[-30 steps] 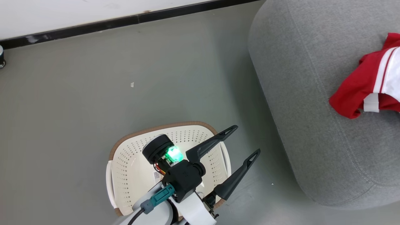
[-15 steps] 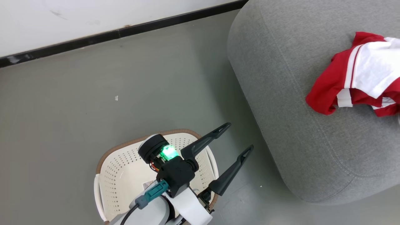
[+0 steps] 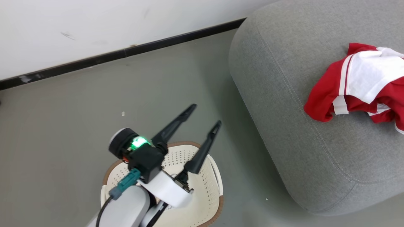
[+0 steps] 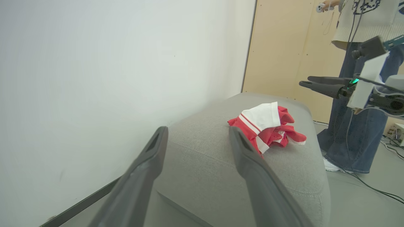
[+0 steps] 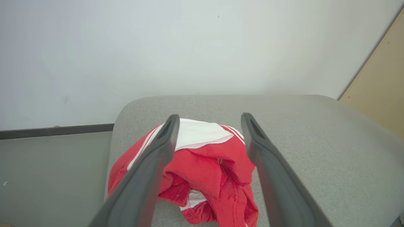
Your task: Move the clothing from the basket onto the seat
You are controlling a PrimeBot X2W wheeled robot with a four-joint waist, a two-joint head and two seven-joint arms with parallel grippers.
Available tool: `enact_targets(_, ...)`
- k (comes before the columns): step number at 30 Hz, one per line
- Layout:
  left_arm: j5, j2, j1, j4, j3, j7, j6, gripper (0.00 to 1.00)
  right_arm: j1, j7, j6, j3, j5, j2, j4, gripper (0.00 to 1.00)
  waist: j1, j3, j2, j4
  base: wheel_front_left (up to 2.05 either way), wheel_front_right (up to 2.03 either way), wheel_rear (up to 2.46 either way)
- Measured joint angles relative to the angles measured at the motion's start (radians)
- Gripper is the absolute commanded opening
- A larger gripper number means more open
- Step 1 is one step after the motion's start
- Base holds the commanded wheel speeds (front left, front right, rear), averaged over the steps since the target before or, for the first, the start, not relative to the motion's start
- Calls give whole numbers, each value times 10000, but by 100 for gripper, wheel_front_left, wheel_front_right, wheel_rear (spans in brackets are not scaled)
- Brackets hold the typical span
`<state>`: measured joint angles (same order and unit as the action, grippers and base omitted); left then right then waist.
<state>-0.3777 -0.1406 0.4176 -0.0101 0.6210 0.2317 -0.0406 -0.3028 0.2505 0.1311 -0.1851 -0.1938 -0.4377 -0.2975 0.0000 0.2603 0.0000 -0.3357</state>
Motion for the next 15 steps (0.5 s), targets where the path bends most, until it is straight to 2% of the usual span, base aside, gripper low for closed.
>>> enact_targets(15,-6,-437,-1150,-15,-1565,176,1166,100,-760,4,0,1847,217,955,573,100,0,-788,0,973,0,0,0)
